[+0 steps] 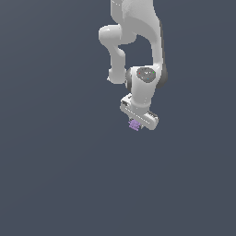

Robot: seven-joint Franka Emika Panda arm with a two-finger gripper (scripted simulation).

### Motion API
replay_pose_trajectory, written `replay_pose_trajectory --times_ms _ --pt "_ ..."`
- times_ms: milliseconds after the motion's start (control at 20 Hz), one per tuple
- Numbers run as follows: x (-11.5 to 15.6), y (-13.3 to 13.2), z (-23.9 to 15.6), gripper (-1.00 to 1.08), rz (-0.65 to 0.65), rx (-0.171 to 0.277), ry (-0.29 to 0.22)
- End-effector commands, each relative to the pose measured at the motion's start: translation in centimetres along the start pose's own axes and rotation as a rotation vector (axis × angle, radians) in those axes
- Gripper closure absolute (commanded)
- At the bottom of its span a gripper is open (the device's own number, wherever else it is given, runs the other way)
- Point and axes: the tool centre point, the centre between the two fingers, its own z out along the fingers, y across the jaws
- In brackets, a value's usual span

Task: Pick up the object and move it to a goal position.

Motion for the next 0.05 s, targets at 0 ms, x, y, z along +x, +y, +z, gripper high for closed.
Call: replay_pose_trajectory --times_ms 0 --pt "0.12 0.05 0.03 1.08 0.001 0.0 0.0"
